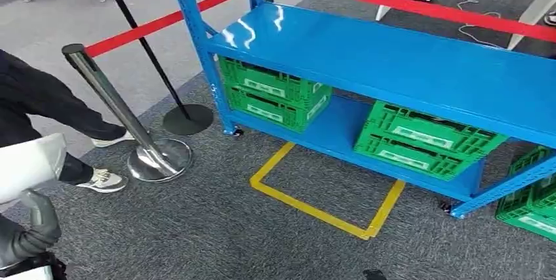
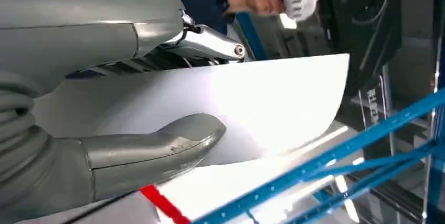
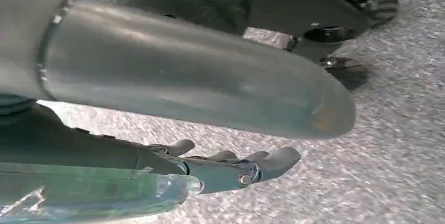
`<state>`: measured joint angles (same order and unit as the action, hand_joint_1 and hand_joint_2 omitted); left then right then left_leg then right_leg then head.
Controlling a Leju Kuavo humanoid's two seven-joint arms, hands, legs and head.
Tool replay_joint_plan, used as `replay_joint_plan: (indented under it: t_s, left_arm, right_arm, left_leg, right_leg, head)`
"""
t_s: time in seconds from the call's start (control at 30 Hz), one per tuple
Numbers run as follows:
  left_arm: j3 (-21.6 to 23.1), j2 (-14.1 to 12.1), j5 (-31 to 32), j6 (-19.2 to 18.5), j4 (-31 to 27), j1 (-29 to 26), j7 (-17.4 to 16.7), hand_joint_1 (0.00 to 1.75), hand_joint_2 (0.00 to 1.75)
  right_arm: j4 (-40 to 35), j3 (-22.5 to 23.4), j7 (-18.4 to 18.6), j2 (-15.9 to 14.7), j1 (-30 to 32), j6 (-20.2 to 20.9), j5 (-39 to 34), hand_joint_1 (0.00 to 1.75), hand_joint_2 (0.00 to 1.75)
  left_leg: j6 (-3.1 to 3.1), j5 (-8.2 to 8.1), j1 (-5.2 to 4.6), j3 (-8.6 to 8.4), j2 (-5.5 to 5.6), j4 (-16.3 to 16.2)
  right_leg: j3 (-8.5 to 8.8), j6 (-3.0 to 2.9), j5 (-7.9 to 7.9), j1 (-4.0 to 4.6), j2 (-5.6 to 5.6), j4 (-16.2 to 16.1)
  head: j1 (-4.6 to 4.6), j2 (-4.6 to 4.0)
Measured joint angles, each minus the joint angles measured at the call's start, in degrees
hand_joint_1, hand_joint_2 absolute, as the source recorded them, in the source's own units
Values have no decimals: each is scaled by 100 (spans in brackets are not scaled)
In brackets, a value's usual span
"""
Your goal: Take the parts from the cabinet and place them on the table.
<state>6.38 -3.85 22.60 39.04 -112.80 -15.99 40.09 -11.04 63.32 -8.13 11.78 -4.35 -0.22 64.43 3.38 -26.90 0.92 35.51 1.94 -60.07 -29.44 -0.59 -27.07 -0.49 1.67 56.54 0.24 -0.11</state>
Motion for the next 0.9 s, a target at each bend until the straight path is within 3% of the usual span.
replay_joint_plan:
  t_s: [0.07,0.1,0.13,0.17,0.23,0.27,0.3,0.33,0.43,0.47,0.5,0.57,0.6,0.63,0.67,0.73,0.77,0.8,0.83,0.9]
  left_arm:
    - [2,0,0,0,-2,1,2,175,175]
    - [2,0,2,0,-2,1,0,175,175]
    - [2,-2,2,0,-2,1,0,175,175]
    - [2,-2,4,0,-2,1,0,175,175]
    - [2,-2,7,2,-2,5,2,175,175]
    - [2,-2,7,7,-2,10,2,175,175]
    - [4,-2,7,9,-2,57,2,175,175]
    - [4,-2,2,9,-4,68,0,175,175]
    - [2,-7,-4,22,-7,62,0,175,175]
    - [0,-7,-2,22,-9,60,0,175,175]
    - [0,-5,-4,26,-9,75,0,175,175]
    - [4,-4,2,26,-9,91,2,175,175]
    - [4,-4,2,26,-9,90,0,175,175]
    - [4,-7,2,26,-9,90,0,175,175]
    - [4,-4,2,26,-9,90,0,175,175]
    - [7,-4,2,26,-9,91,0,175,175]
    - [7,-4,2,26,-9,92,0,175,175]
    - [7,-7,2,26,-9,97,0,175,175]
    - [7,-7,2,24,-9,102,0,175,175]
    - [9,-4,0,24,-9,92,0,175,175]
  right_arm:
    - [0,0,-4,0,10,17,-2,0,0]
    - [0,0,-2,0,16,22,-4,0,0]
    - [0,0,-4,0,17,33,-7,0,0]
    - [0,0,-4,0,12,42,-7,0,0]
    - [0,0,-4,0,-9,59,-7,0,0]
    - [0,0,-4,-2,-21,63,-7,0,0]
    - [-2,0,-7,-11,-22,63,-9,0,0]
    - [-2,0,-7,-11,-24,63,-11,0,0]
    - [-2,0,-7,-11,-34,68,-20,0,0]
    - [-2,0,-7,-11,-41,77,-20,0,0]
    - [-2,0,-7,-11,-44,83,-18,0,0]
    - [-2,0,-7,-11,-31,94,-13,0,0]
    - [-2,0,-7,-11,-23,94,-9,0,0]
    - [-2,0,-7,-11,-14,96,-9,0,0]
    - [-2,0,-7,-11,-8,98,-7,0,0]
    - [-2,0,-7,-11,-15,98,-7,0,0]
    - [-2,0,-7,-11,-17,98,-7,0,0]
    - [-2,0,-7,-18,-17,98,-9,0,0]
    - [-2,0,-7,-17,-18,98,-7,0,0]
    - [-2,0,-7,-17,-23,101,-7,0,0]
  left_leg:
    - [20,-423,9,443,-87,-940]
    - [35,-513,16,596,-97,-1272]
    - [41,-473,23,610,-107,-1324]
    - [47,-306,36,486,-124,-1126]
    - [66,136,62,-28,-241,-229]
    - [94,275,69,-310,-503,224]
    - [83,210,51,-401,-612,481]
    - [-32,209,57,-359,-518,412]
    - [-160,227,26,-320,-357,410]
    - [-201,240,35,-321,-322,418]
    - [-229,247,31,-317,-279,418]
    - [-280,248,7,-298,-182,418]
    - [-287,249,-12,-294,-124,417]
    - [-293,253,-30,-295,-57,416]
    - [-293,253,-39,-299,5,415]
    - [-292,253,-48,-313,152,412]
    - [-290,254,-43,-316,214,412]
    - [-263,257,-67,-296,250,397]
    - [-236,264,-51,-268,309,377]
    - [-153,314,0,-229,397,412]
  right_leg:
    - [-29,0,1,2,-166,0]
    - [-38,0,1,0,-251,2]
    - [-39,3,1,-5,-326,2]
    - [-37,9,2,-11,-398,2]
    - [-16,56,-11,-33,-511,6]
    - [-3,109,-29,0,-546,22]
    - [-86,170,-89,47,-588,103]
    - [-90,196,-95,54,-640,84]
    - [22,258,-95,13,-776,53]
    - [-42,303,-195,-17,-566,145]
    - [-162,299,-411,-16,-351,436]
    - [-645,293,-901,-1,-201,1473]
    - [-854,277,-1018,1,-185,1872]
    - [-962,254,-991,3,-183,2024]
    - [-922,228,-838,9,-179,1892]
    - [-516,150,-243,27,-85,916]
    - [-288,111,-8,29,116,409]
    - [-214,94,-59,24,302,224]
    - [-221,135,-42,14,243,176]
    - [-183,116,-33,63,174,199]
  head:
    - [4,0]
    - [7,0]
    - [2,0]
    - [2,0]
    - [4,0]
    - [0,0]
    - [-46,0]
    - [-11,0]
    - [0,0]
    - [9,0]
    - [7,0]
    - [31,0]
    - [24,0]
    - [26,0]
    - [24,0]
    - [26,0]
    - [29,0]
    - [17,0]
    - [28,0]
    - [22,0]
